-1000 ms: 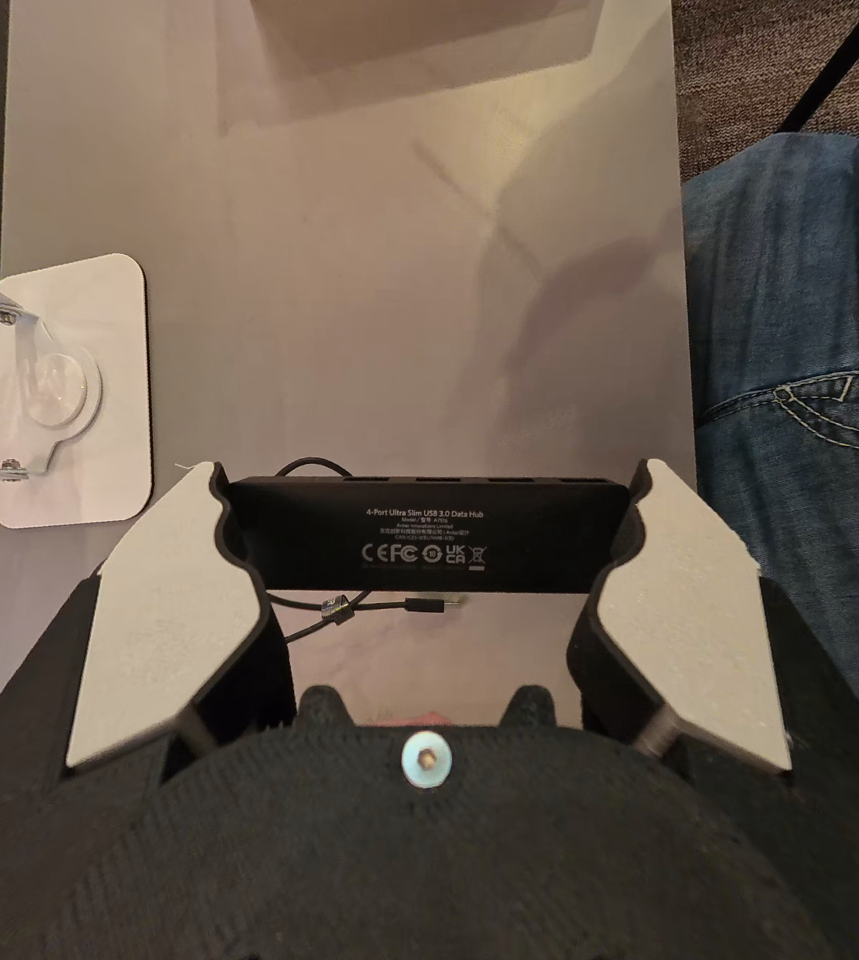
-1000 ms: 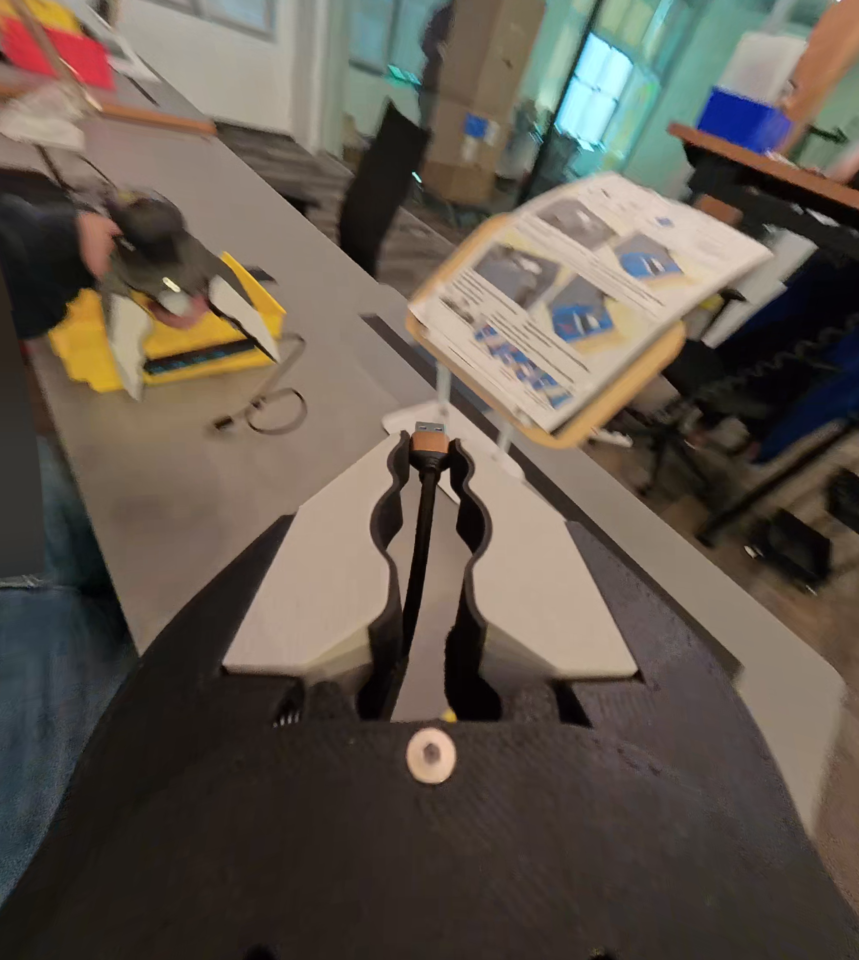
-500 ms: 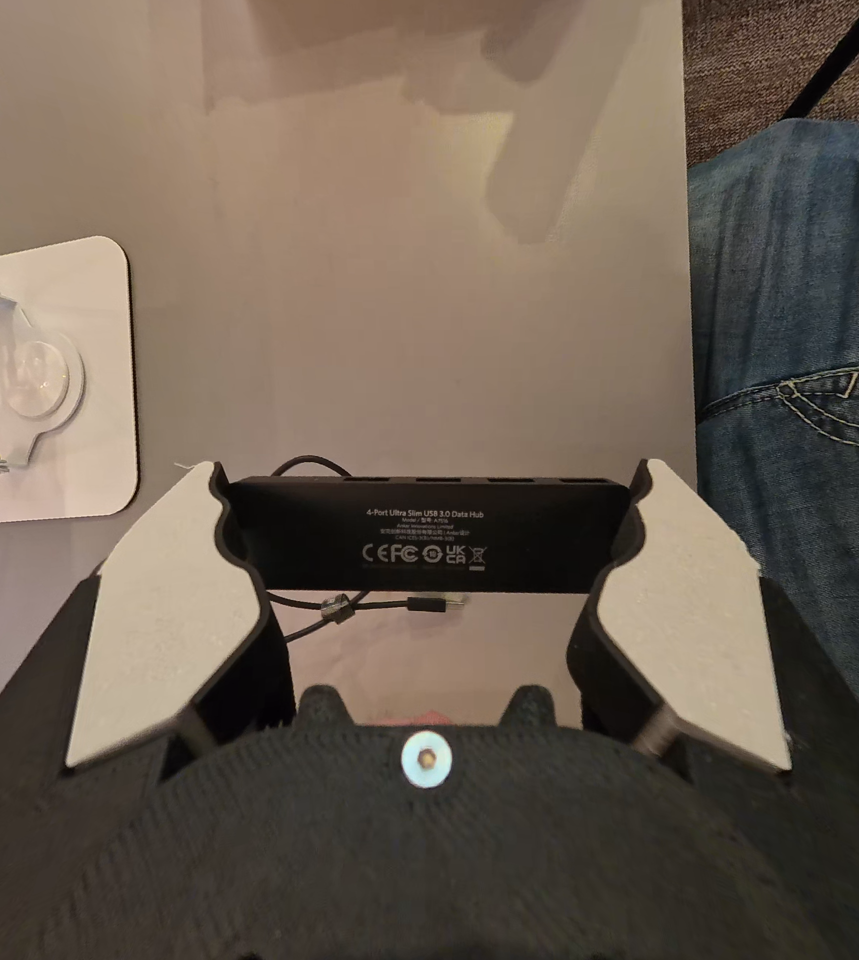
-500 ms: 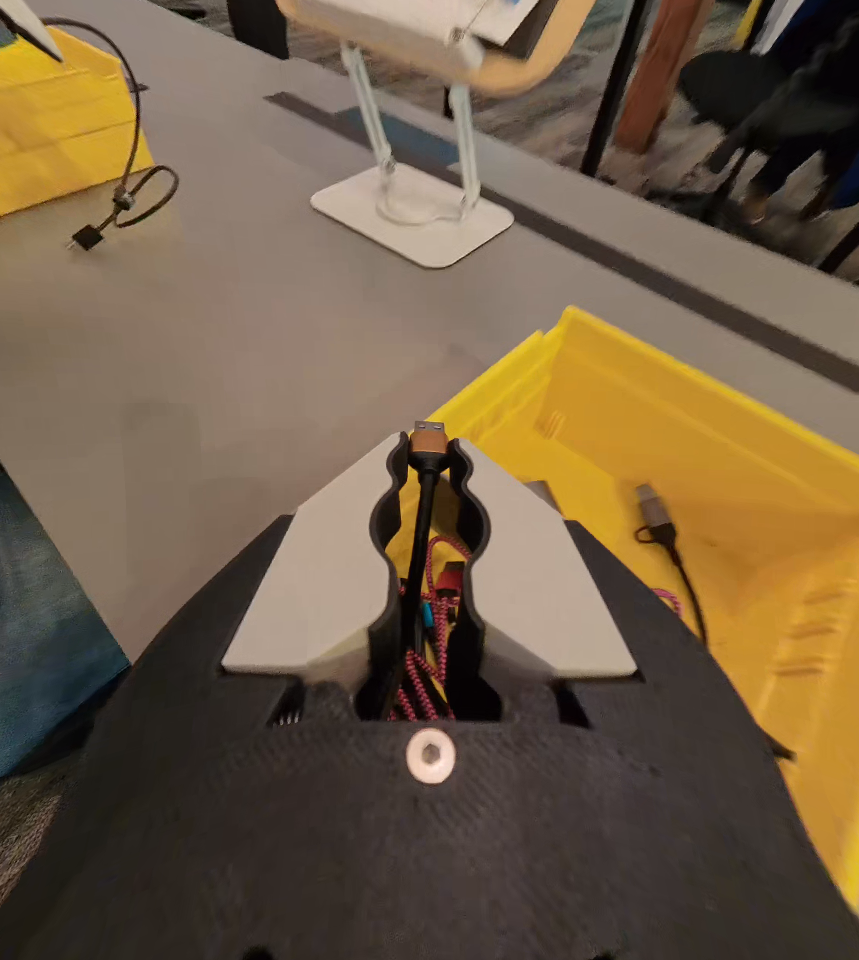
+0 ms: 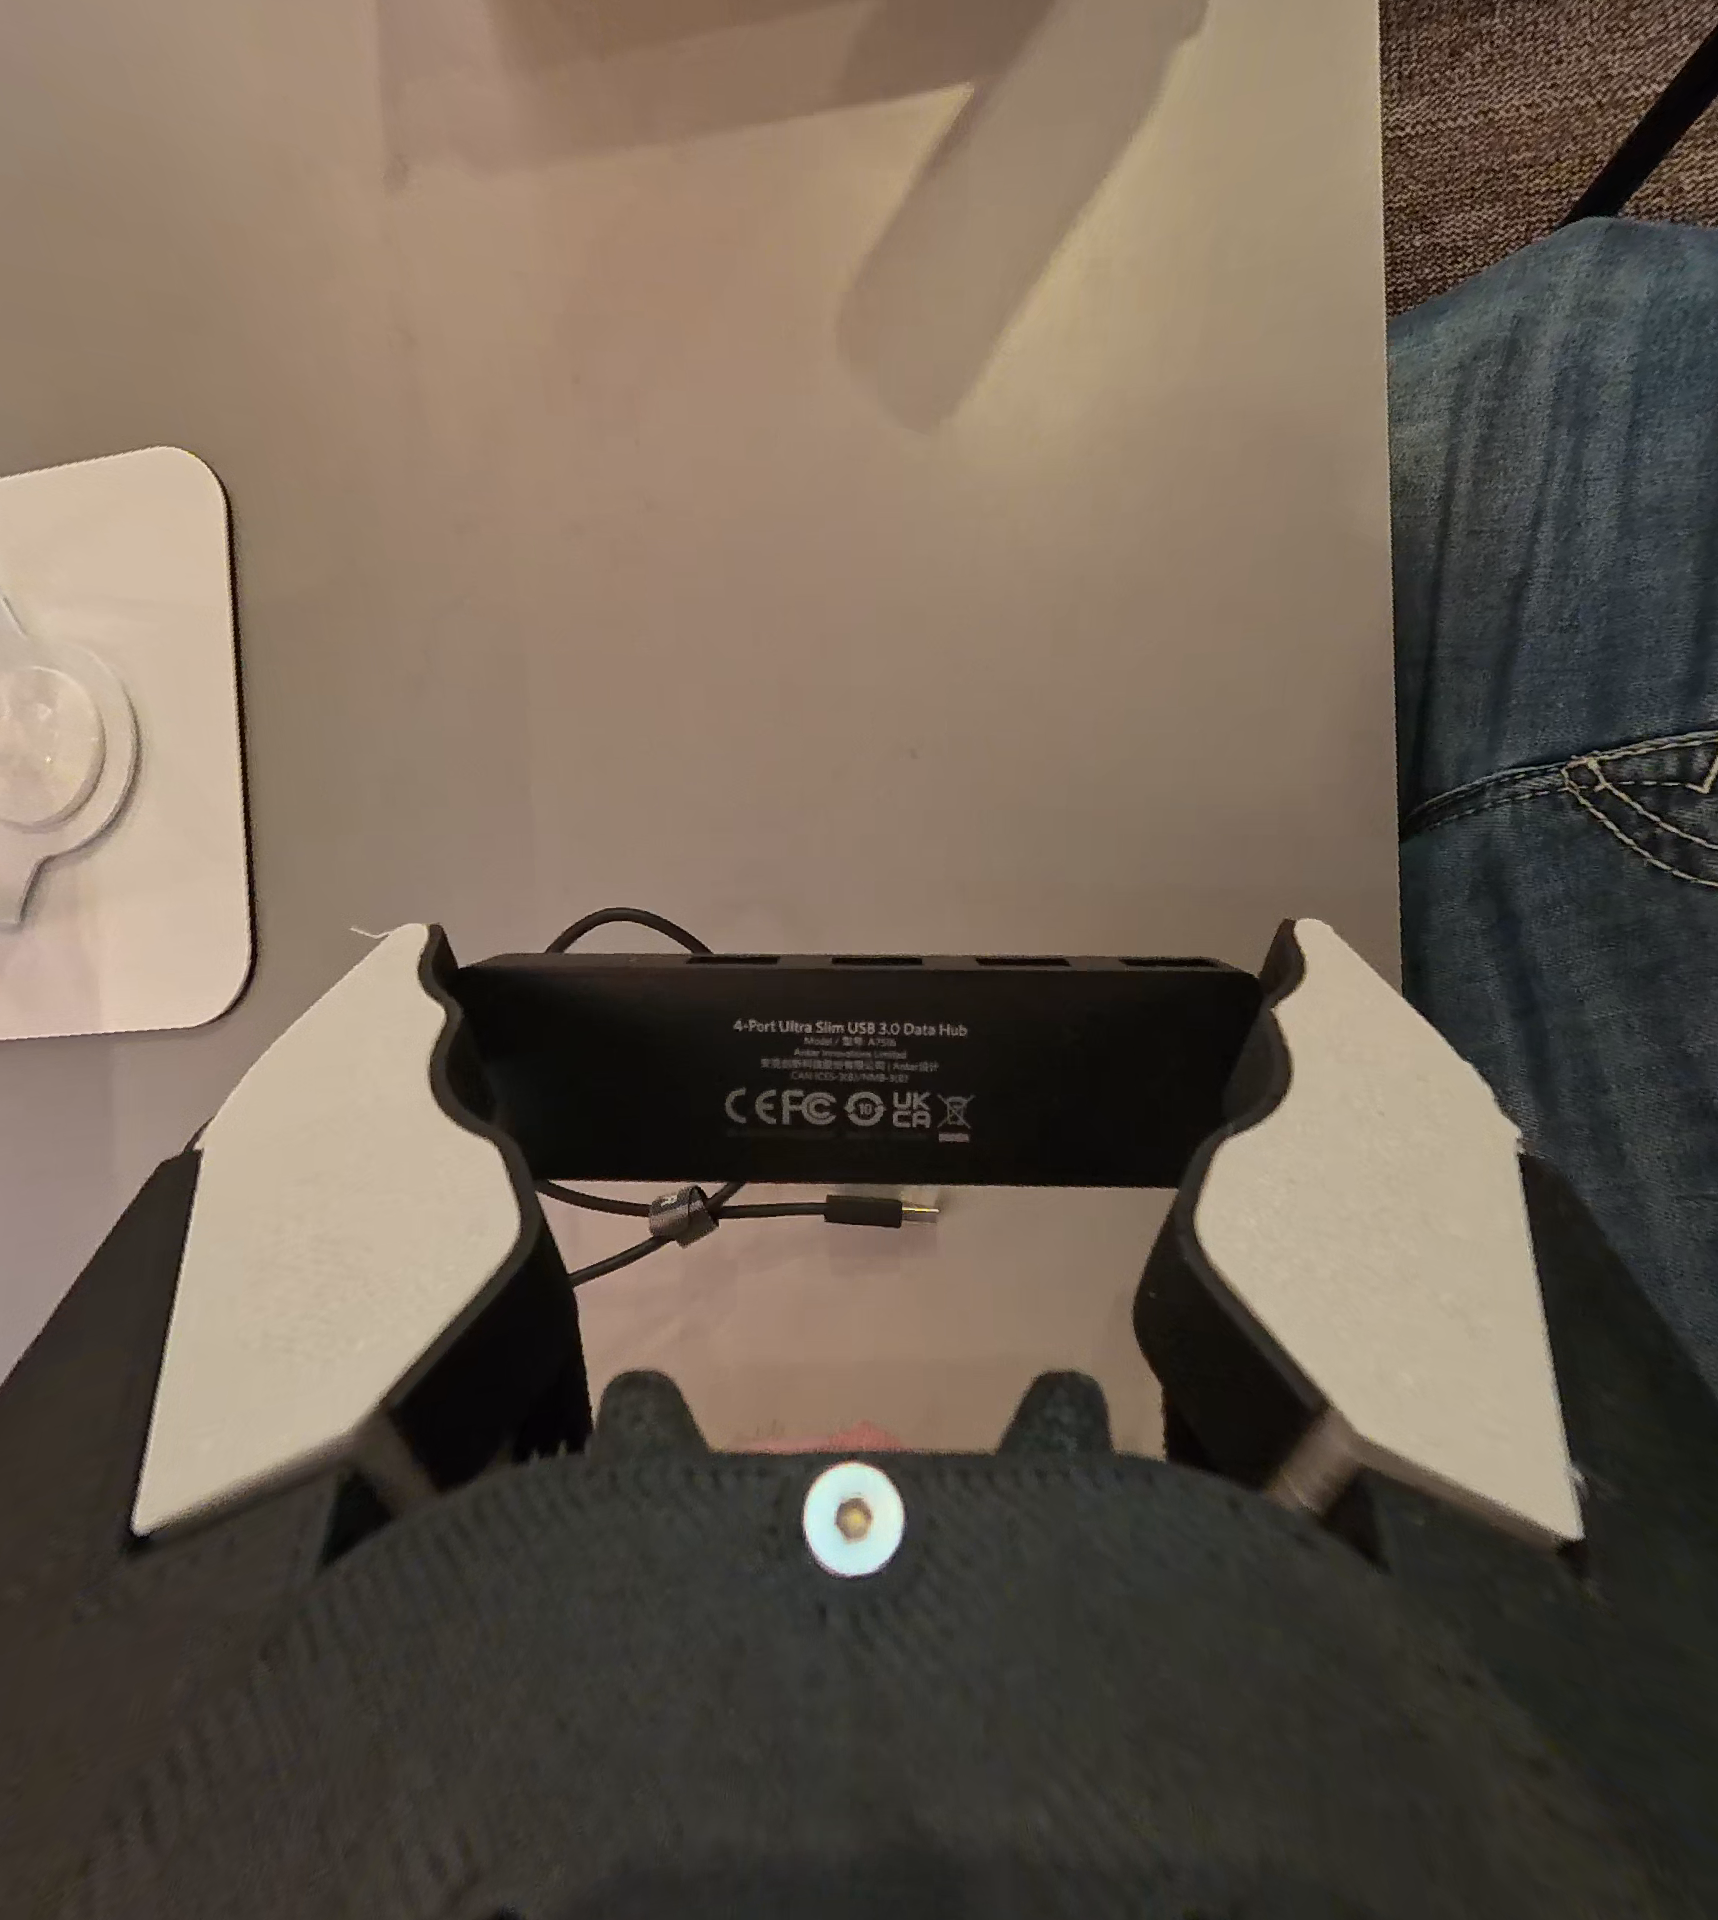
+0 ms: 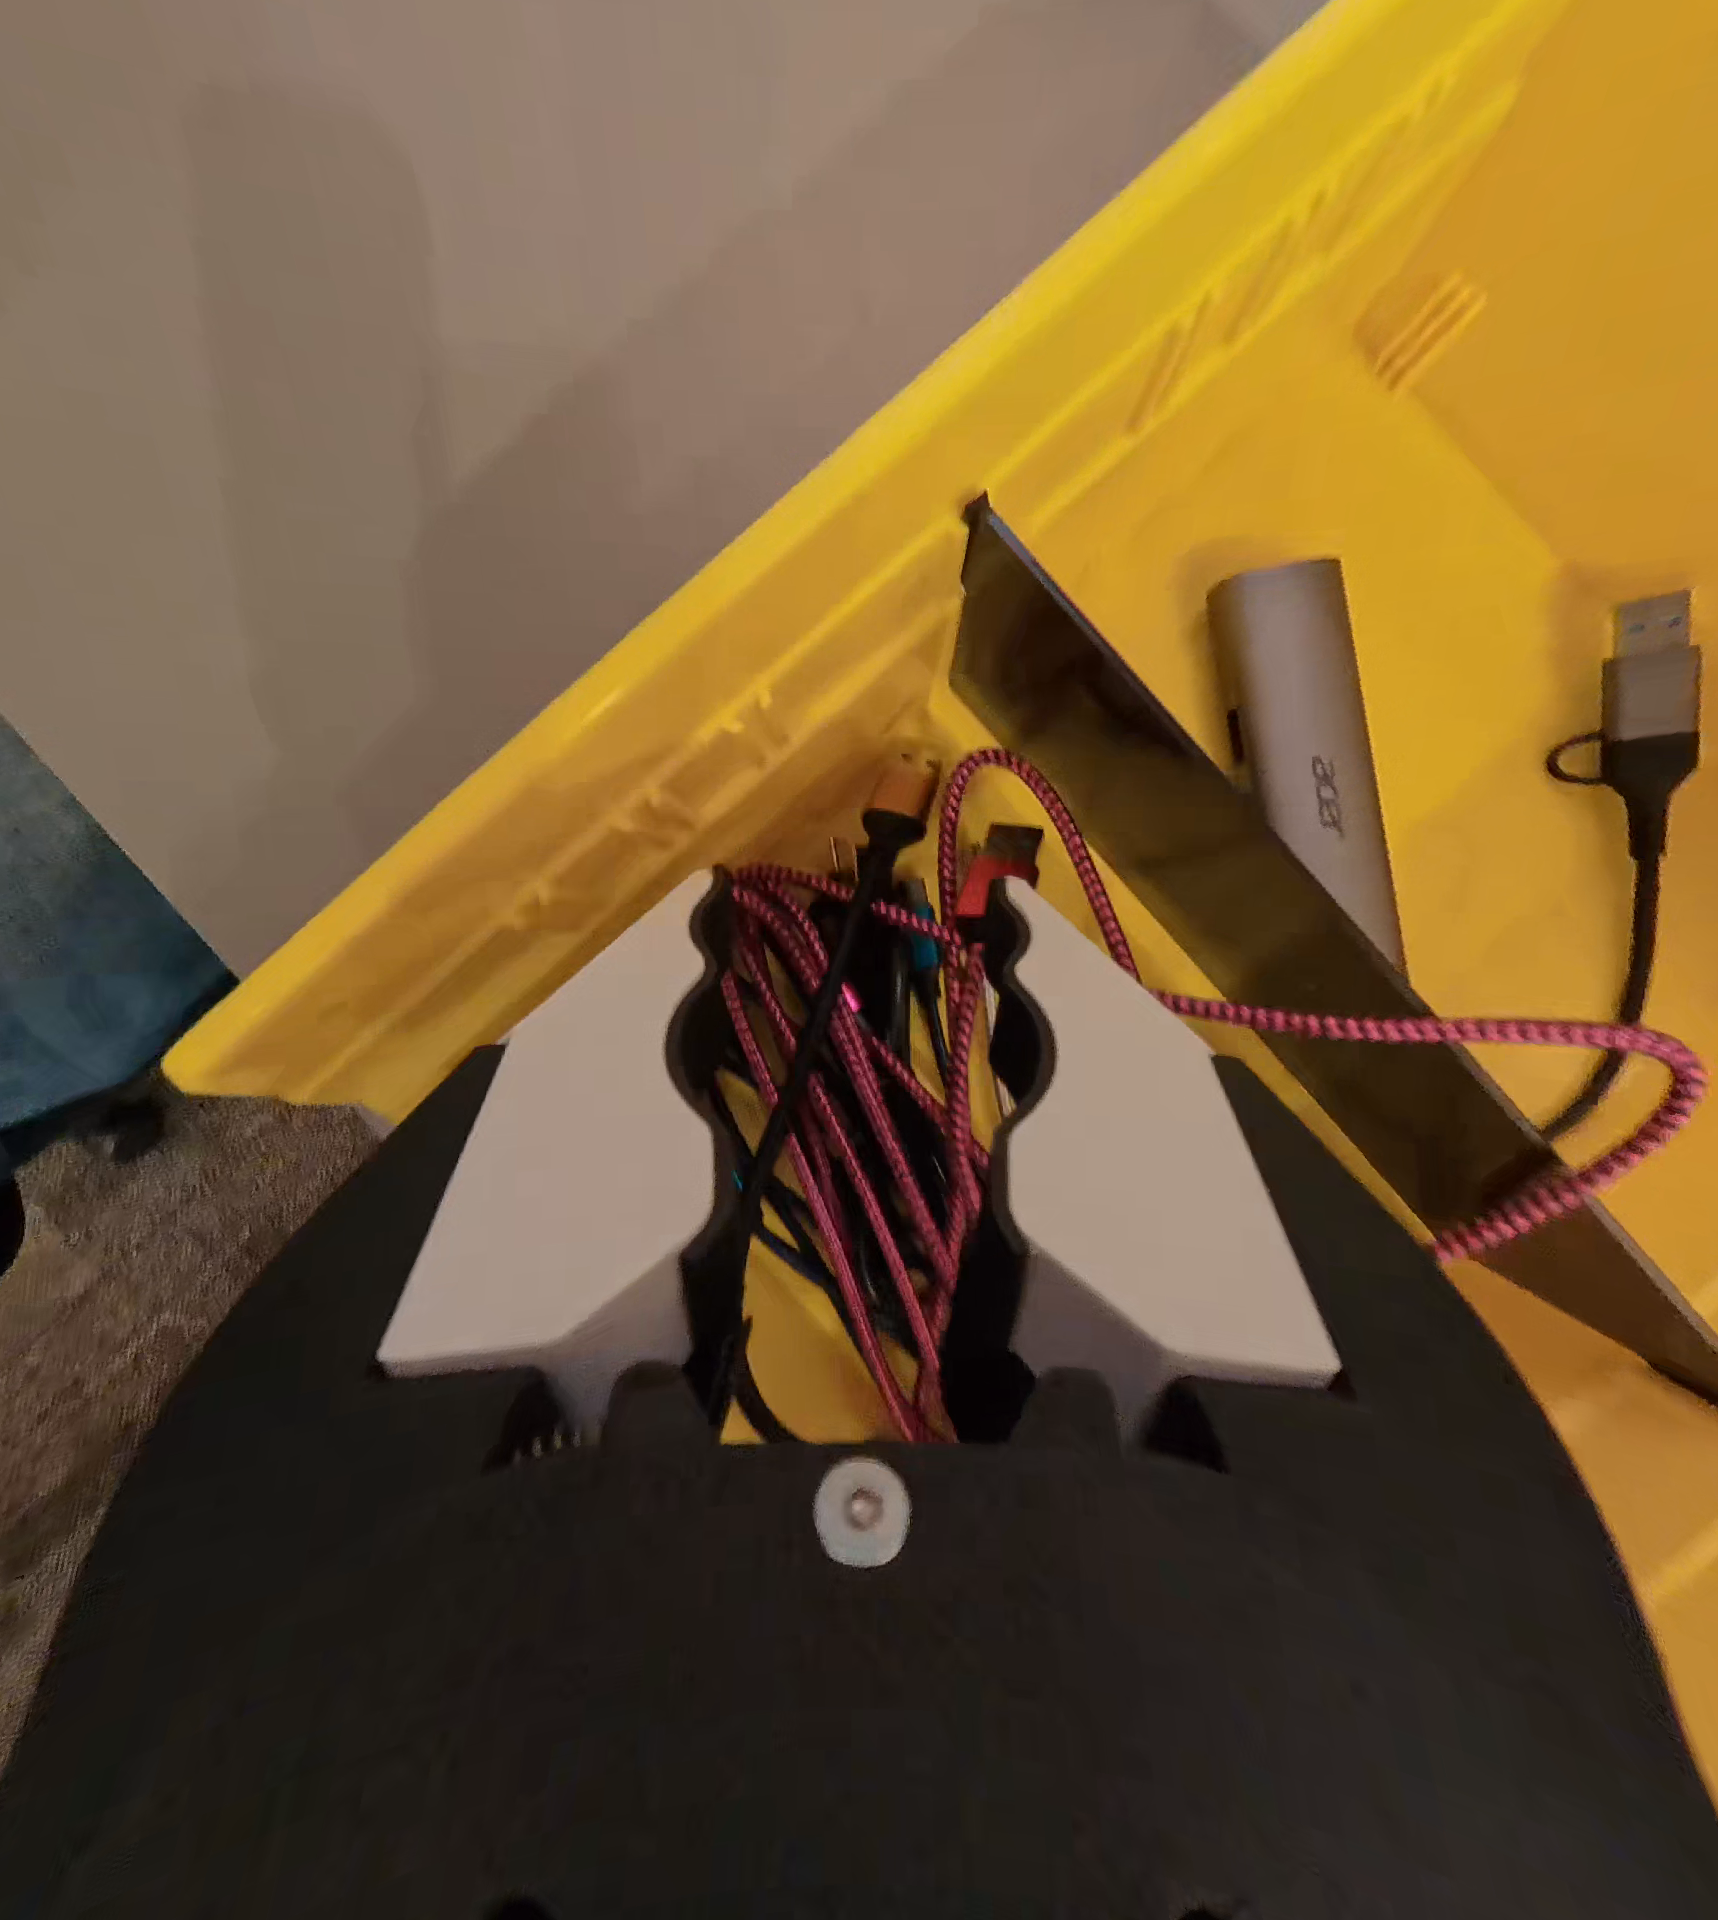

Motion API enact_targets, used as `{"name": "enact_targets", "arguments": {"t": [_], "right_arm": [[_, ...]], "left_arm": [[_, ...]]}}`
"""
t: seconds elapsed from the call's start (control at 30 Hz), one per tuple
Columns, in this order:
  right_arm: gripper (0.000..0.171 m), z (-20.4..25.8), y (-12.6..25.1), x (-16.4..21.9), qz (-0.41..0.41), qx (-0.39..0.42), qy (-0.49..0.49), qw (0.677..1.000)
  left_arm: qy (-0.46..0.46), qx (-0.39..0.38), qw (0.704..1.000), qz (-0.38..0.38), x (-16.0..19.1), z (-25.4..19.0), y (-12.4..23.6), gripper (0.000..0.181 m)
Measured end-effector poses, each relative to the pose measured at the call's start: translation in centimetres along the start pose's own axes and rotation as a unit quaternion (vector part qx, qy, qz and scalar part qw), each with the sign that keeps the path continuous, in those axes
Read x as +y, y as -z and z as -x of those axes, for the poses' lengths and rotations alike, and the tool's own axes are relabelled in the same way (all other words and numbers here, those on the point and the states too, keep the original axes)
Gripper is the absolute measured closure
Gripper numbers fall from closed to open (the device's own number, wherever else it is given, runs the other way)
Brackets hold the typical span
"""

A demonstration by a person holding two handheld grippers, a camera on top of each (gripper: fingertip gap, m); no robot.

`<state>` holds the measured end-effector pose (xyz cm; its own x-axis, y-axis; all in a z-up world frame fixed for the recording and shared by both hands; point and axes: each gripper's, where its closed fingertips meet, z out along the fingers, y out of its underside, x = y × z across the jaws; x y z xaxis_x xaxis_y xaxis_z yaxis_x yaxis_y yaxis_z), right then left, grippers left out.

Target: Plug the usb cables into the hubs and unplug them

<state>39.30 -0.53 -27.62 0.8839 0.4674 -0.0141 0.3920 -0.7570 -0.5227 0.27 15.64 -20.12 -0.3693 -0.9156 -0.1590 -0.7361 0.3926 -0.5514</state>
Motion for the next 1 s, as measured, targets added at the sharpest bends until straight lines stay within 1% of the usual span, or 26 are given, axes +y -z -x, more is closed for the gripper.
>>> {"name": "enact_targets", "arguments": {"t": [0.07, 0.1, 0.17, 0.3, 0.37, 0.43, 0.5, 0.6, 0.7, 0.77, 0.83, 0.9, 0.93, 0.97, 1.0], "right_arm": [[0.121, -0.4, 1.1, 0.3, 0.035, 0.015, 0.008, 0.999], [0.121, -0.4, 1.8, 0.1, 0.041, 0.019, 0.013, 0.999], [0.119, -1.1, 3.9, -0.8, 0.042, 0.059, 0.027, 0.997], [0.118, 0.2, 6.9, -4.1, -0.006, 0.070, 0.044, 0.997], [0.120, 3.3, 7.7, -7.7, -0.065, 0.045, 0.074, 0.994], [0.121, 6.9, 7.5, -11.5, -0.114, 0.018, 0.094, 0.989], [0.119, 11.7, 6.4, -15.8, -0.169, -0.046, 0.104, 0.979], [0.117, 17.8, 3.1, -21.0, -0.211, -0.137, 0.097, 0.963], [0.120, 21.7, -0.1, -25.5, -0.253, -0.235, 0.039, 0.938], [0.113, 22.9, -2.6, -26.9, -0.233, -0.274, 0.024, 0.933], [0.113, 23.5, -4.2, -28.3, -0.235, -0.295, 0.001, 0.926], [0.113, 24.3, -5.8, -28.8, -0.218, -0.316, -0.006, 0.924], [0.114, 24.7, -6.4, -29.0, -0.214, -0.324, -0.008, 0.922], [0.122, 24.9, -6.4, -29.4, -0.225, -0.335, -0.011, 0.915], [0.143, 25.4, -5.9, -29.9, -0.243, -0.356, -0.011, 0.902]], "left_arm": [[-0.001, -0.001, 1.000, -0.003, -0.2, 0.0, 0.0, 0.044], [-0.003, -0.003, 1.000, -0.004, -0.3, 0.0, 0.0, 0.044], [-0.006, -0.006, 1.000, -0.006, -0.6, 0.0, 0.1, 0.044], [-0.006, -0.012, 1.000, -0.013, -1.1, 0.2, 0.2, 0.044], [-0.009, -0.019, 1.000, -0.020, -1.8, 0.3, 0.2, 0.044], [-0.016, -0.031, 0.999, -0.026, -2.8, 0.2, -0.1, 0.044], [-0.031, -0.046, 0.998, -0.025, -3.9, 0.1, -0.6, 0.044], [-0.043, -0.068, 0.996, -0.028, -5.4, 0.1, -1.4, 0.044], [-0.047, -0.097, 0.994, -0.027, -6.5, 0.5, -2.2, 0.044], [-0.062, -0.129, 0.990, -0.003, -6.6, 0.9, -2.7, 0.044], [-0.069, -0.140, 0.988, -0.002, -7.1, 0.8, -3.0, 0.044], [-0.074, -0.149, 0.986, -0.005, -7.6, 0.7, -3.3, 0.044], [-0.083, -0.151, 0.985, -0.008, -8.0, 0.5, -3.6, 0.044], [-0.091, -0.156, 0.983, -0.007, -8.3, 0.3, -3.8, 0.044], [-0.099, -0.161, 0.982, -0.003, -8.4, 0.2, -4.1, 0.044]]}}
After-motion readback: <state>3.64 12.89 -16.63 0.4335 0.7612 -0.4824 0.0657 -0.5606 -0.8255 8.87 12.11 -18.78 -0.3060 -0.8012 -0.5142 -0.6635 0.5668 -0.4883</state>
